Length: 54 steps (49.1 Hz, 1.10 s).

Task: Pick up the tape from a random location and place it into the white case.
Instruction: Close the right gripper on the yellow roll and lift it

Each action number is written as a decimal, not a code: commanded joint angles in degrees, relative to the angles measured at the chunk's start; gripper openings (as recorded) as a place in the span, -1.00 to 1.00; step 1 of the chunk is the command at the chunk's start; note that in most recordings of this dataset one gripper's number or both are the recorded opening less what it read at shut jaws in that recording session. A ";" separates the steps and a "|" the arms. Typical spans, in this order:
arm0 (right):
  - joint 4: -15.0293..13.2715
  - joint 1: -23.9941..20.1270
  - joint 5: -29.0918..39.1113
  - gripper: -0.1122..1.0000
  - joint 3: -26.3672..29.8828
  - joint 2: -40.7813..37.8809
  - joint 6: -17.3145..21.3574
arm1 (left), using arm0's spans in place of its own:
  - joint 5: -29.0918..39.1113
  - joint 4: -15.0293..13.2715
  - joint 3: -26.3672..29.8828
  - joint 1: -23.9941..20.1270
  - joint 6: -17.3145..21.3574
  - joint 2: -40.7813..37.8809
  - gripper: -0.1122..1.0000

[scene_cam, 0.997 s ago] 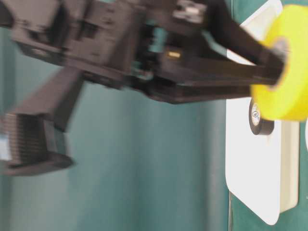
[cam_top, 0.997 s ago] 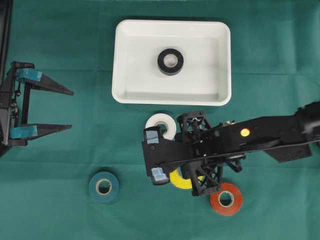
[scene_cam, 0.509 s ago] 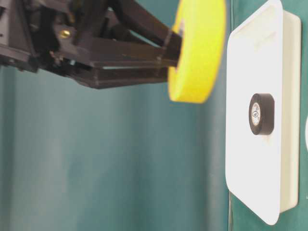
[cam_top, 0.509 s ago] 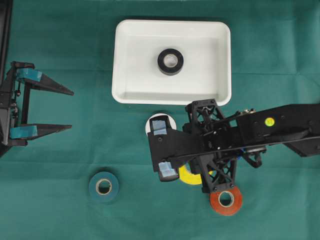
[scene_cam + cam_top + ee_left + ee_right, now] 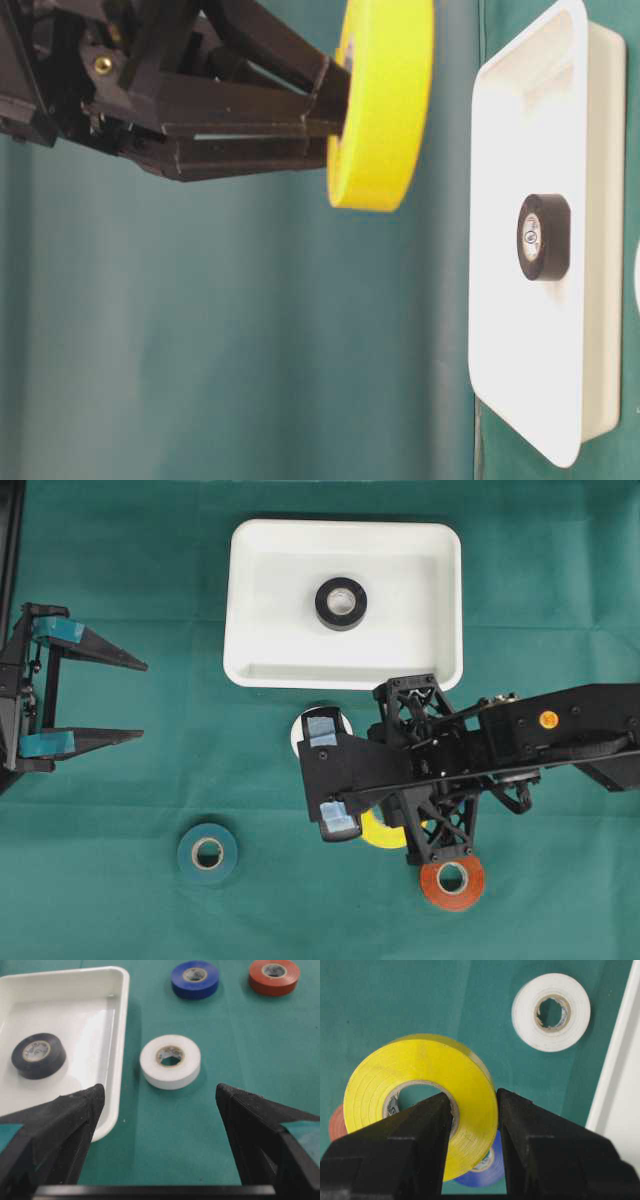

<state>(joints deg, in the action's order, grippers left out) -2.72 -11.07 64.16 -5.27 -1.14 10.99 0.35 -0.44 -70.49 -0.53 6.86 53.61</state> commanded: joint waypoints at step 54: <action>-3.08 0.26 -0.44 -0.26 1.14 1.76 0.09 | 0.00 -0.09 0.70 0.09 0.00 -0.18 0.94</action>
<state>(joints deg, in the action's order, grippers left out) -4.75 -11.07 64.16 -5.27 -1.14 10.99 0.70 -0.44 -70.58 -0.53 6.86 53.70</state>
